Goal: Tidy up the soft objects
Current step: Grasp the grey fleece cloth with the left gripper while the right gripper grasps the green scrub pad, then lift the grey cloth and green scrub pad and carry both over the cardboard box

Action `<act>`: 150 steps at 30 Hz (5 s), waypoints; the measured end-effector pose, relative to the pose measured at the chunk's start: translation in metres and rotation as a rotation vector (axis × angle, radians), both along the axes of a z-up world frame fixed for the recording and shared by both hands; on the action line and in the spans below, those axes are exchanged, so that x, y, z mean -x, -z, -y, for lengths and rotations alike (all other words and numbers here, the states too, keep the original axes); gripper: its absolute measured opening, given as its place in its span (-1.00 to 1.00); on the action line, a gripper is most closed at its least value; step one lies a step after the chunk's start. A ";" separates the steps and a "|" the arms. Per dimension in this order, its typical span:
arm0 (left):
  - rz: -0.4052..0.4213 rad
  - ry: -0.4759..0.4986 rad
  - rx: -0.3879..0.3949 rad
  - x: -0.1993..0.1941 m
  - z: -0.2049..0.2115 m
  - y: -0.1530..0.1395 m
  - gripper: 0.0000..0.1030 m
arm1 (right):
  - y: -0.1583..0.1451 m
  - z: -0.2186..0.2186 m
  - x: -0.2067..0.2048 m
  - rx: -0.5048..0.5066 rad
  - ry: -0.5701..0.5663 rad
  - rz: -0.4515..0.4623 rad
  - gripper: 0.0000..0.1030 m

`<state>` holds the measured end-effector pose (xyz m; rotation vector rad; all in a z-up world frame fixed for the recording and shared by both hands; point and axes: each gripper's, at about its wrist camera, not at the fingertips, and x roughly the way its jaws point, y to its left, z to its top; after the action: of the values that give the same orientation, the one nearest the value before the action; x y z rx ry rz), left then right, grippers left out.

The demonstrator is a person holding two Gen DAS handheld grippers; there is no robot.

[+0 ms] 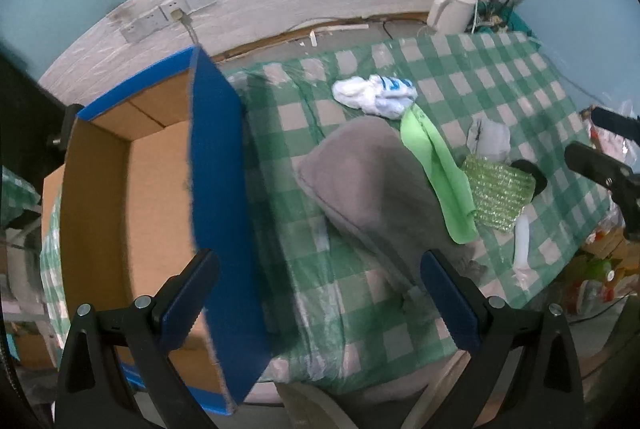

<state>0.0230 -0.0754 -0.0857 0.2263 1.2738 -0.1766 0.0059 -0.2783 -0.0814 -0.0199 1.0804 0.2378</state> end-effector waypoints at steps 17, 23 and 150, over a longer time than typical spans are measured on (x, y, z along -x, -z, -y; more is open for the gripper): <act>-0.083 -0.019 -0.072 -0.003 0.068 0.061 0.97 | 0.069 0.047 -0.014 0.084 0.007 -0.108 0.87; -0.098 -0.006 -0.157 -0.005 0.080 0.087 0.98 | 0.082 0.060 -0.015 0.094 0.037 -0.135 0.87; 0.076 0.027 0.095 0.026 -0.026 0.019 -0.32 | 0.038 -0.016 -0.012 -0.139 -0.119 -0.151 -0.78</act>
<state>-0.0032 -0.0493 -0.1043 0.1668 1.1847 -0.2486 0.0179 -0.2621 -0.1191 0.0593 1.2119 0.4265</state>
